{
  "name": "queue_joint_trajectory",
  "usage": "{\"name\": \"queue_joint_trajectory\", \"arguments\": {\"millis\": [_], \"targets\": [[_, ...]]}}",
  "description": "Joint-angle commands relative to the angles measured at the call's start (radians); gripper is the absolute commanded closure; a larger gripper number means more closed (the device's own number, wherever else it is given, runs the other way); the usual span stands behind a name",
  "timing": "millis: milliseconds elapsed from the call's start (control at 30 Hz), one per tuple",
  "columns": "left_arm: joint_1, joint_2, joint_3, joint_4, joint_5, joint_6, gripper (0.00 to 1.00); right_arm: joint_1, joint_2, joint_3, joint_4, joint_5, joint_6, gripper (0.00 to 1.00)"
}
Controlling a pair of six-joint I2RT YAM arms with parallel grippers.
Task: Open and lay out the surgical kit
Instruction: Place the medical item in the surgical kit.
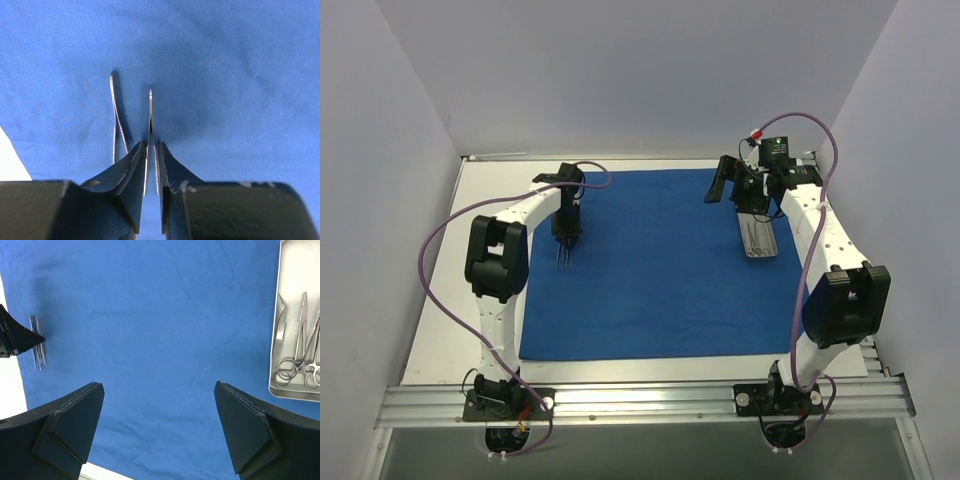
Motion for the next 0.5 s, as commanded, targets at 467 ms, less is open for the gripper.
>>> {"name": "queue_joint_trajectory", "arguments": {"millis": [467], "targets": [[-0.003, -0.178, 0.072, -0.058, 0.008, -0.017, 0.51, -0.049, 0.047, 0.053, -0.128, 0.184, -0.067, 0.0]]}}
